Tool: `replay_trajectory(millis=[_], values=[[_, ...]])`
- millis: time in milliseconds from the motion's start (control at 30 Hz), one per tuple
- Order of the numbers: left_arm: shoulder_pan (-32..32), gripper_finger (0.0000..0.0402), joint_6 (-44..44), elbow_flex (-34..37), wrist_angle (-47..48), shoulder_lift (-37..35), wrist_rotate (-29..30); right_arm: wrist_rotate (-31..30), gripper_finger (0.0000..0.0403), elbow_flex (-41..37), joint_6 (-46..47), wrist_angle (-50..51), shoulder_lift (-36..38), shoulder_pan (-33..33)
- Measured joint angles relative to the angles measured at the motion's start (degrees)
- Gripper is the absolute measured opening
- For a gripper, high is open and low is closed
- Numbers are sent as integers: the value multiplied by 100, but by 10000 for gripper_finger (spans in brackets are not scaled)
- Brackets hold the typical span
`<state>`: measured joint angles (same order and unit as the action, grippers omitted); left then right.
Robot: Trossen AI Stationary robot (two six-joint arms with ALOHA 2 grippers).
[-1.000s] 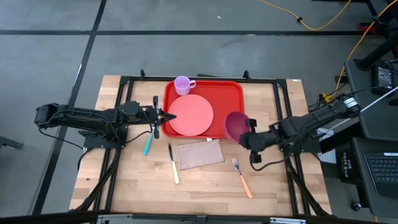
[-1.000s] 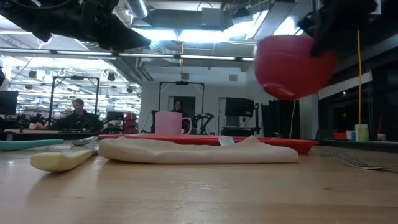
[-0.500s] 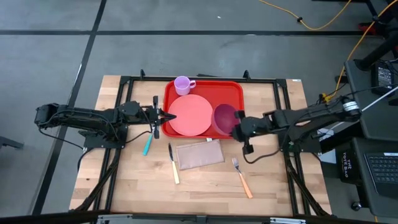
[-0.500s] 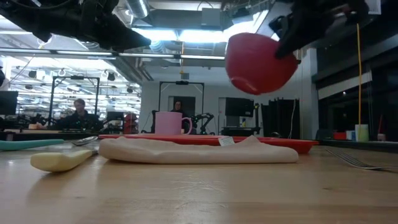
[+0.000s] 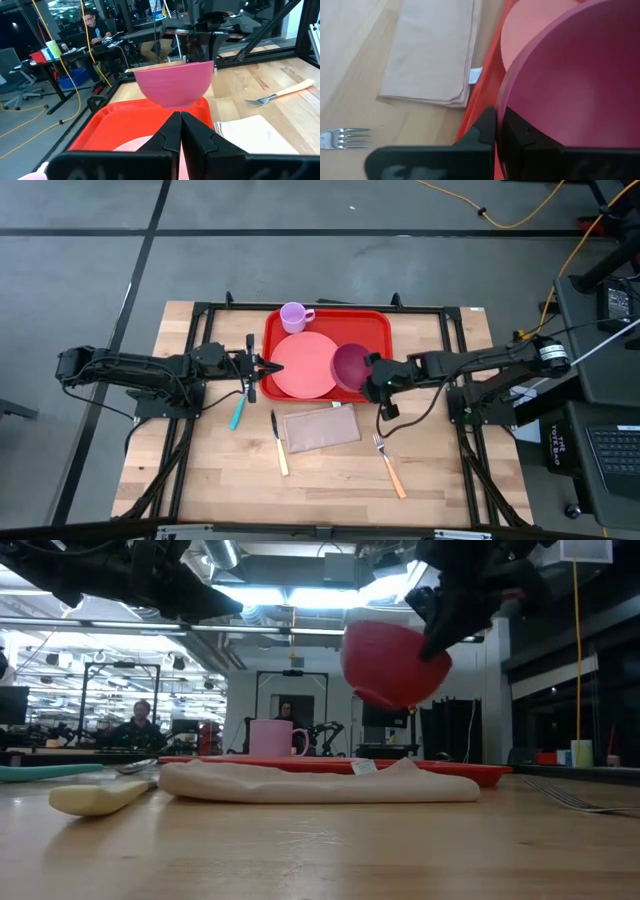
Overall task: Set up tray
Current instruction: Put the dark pink bowl on top of the pink plate
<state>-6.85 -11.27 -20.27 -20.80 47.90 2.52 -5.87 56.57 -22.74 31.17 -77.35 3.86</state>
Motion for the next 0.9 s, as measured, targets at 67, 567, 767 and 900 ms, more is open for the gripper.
replay_trajectory(millis=[67, 567, 767, 900], values=[[0, 4, 0, 0, 2, 0, 1, 7, 12, 135, -172, -123, -105, 0], [1, 4, 0, 1, 2, 0, 0, -2, 12, 418, -1055, -1269, -1457, -302], [0, 4, 0, 0, -3, -2, 0, -4, 12, 423, -1098, -1409, -1837, -549], [2, 4, 0, 0, 2, -1, 0, -4, 12, 423, -1287, -1559, -2006, -670]])
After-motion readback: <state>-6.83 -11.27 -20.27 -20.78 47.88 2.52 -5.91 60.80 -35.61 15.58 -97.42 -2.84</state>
